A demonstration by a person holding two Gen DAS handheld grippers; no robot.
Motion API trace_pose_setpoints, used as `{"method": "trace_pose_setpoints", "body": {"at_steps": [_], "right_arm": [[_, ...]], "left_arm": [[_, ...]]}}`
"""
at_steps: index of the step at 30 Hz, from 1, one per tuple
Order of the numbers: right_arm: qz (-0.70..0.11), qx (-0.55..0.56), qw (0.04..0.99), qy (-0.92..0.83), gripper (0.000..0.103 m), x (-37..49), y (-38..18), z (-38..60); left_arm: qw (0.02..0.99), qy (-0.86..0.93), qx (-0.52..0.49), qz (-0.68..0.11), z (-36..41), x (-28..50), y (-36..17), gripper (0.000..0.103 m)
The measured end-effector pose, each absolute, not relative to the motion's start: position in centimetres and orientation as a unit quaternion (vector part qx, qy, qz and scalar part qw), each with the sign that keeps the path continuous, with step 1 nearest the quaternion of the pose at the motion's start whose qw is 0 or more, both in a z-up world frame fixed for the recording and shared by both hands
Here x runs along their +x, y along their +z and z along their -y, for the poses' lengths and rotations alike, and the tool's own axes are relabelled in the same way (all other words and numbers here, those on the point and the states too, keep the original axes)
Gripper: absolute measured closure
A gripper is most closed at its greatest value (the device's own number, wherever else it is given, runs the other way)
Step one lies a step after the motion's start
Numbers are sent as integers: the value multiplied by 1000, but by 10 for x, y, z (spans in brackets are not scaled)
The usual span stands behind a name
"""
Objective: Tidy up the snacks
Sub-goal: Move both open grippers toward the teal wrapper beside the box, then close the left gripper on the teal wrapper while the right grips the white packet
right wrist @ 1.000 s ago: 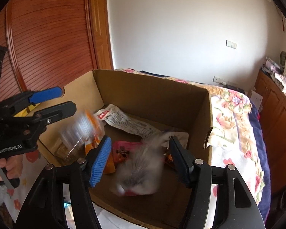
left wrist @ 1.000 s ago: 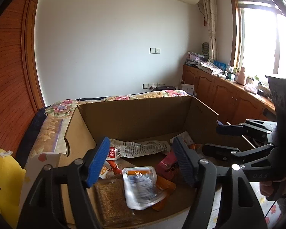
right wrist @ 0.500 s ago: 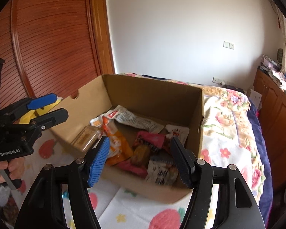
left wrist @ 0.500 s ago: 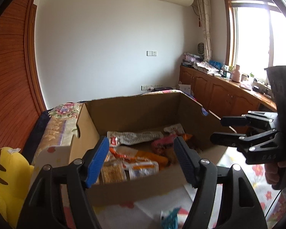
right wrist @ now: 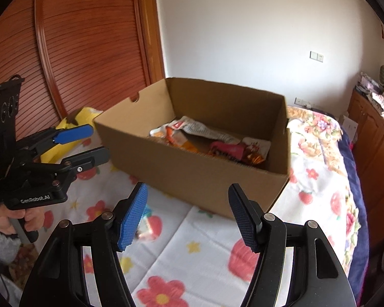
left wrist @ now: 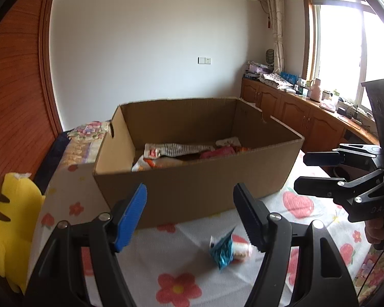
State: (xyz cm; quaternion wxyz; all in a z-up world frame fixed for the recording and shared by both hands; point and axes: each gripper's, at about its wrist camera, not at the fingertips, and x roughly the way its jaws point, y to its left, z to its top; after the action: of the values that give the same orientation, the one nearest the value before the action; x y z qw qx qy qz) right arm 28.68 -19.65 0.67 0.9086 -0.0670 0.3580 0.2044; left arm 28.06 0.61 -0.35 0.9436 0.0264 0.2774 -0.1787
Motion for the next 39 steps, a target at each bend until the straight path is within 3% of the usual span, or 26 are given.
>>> {"method": "trace_pose_setpoints", "body": {"at_steps": [13,26,34,36,39], "right_arm": [[-377,-68,900,207,36,272,-15,189],[-405,-57,891,200,36,264,-41,197],[-415,-51,885,205,36,264,-54,194],[-417,-48,884,207,36,265,-57,193],[-421,-45,881,211,36,268,-60,190]], "left_arm": [[924,-194,24,-327,4,268,-46,33],[899,-208,54,-380,34,275,-76,45],[891,-208,52,-400,34,280,-83,58],[888,-218,46,-401,33,279,-83,73],[888,-217,47,-404,31,278,-82,78]]}}
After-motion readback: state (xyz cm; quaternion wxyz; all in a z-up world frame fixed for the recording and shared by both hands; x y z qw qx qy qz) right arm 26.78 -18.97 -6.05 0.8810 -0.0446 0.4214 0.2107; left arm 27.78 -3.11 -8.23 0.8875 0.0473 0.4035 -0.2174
